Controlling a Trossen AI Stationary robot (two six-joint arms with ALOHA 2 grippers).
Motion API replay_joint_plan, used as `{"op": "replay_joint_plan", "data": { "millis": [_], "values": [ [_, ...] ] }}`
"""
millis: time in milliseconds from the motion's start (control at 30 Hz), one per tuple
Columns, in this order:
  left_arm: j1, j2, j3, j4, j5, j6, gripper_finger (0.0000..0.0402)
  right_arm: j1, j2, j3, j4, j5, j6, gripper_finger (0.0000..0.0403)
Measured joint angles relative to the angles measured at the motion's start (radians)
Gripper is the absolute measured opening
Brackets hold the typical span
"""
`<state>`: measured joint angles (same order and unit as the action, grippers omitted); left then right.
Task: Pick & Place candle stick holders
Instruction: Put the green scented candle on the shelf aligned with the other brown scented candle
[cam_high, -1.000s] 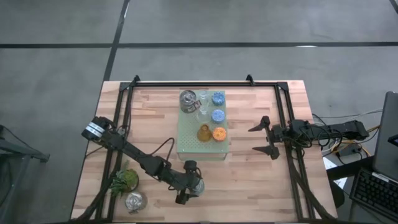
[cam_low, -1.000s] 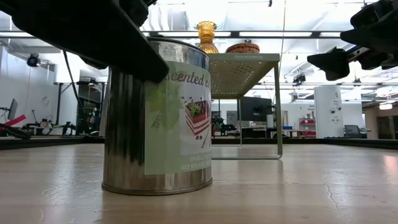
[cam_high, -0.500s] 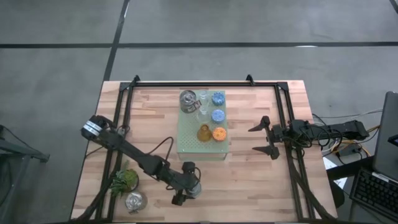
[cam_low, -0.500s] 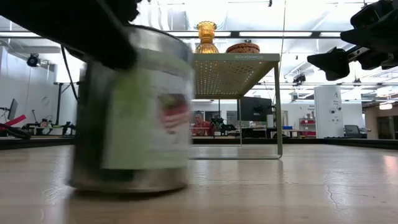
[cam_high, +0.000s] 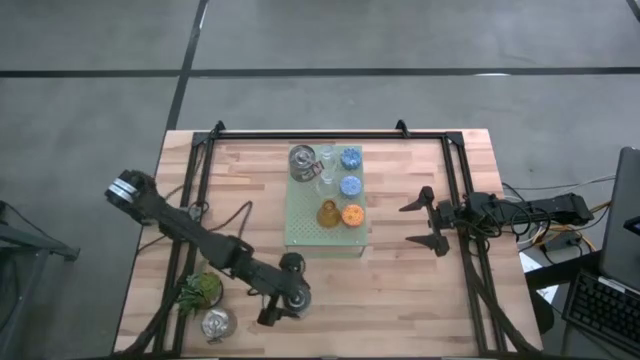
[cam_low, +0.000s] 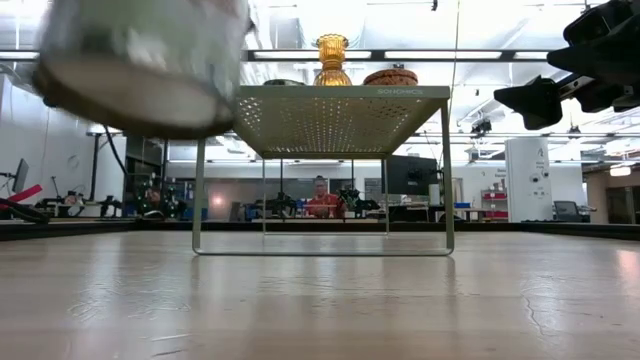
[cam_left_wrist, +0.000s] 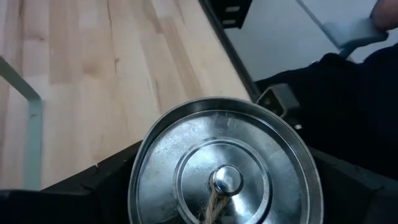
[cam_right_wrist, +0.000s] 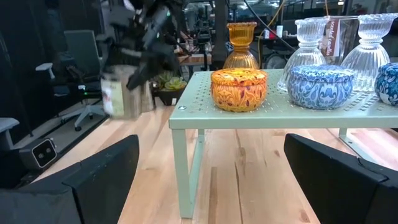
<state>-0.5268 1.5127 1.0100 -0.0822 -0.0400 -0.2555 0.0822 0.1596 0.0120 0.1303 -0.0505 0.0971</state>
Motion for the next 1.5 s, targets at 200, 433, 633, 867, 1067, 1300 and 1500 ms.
{"op": "replay_joint_plan", "data": {
  "millis": [200, 433, 633, 867, 1067, 1300, 1500],
  "values": [
    [0.009, -0.164, 0.000, -0.121, -0.100, 0.000, 0.0359, 0.000, 0.000, 0.000, 0.000, 0.000, 0.000, 0.0391],
    [0.082, -0.319, 0.001, -0.255, -0.288, -0.021, 0.0359, 0.000, 0.000, 0.000, 0.000, 0.000, 0.000, 0.0391],
    [0.179, -0.359, 0.014, -0.283, -0.285, -0.008, 0.0360, 0.000, 0.000, 0.000, 0.000, 0.000, 0.000, 0.0391],
    [0.344, -0.333, 0.081, -0.353, -0.300, -0.024, 0.0360, 0.000, 0.000, 0.000, 0.000, 0.000, 0.000, 0.0391],
    [0.470, -0.301, 0.103, -0.386, -0.261, 0.010, 0.0360, 0.000, 0.000, 0.000, 0.000, 0.000, 0.000, 0.0391],
    [0.559, -0.281, 0.101, -0.370, -0.251, -0.001, 0.0360, 0.000, 0.000, 0.000, 0.000, 0.000, 0.000, 0.0391],
    [0.570, -0.228, 0.109, -0.355, -0.226, 0.020, 0.0360, 0.000, 0.000, 0.000, 0.000, 0.000, 0.000, 0.0391]
  ]
}}
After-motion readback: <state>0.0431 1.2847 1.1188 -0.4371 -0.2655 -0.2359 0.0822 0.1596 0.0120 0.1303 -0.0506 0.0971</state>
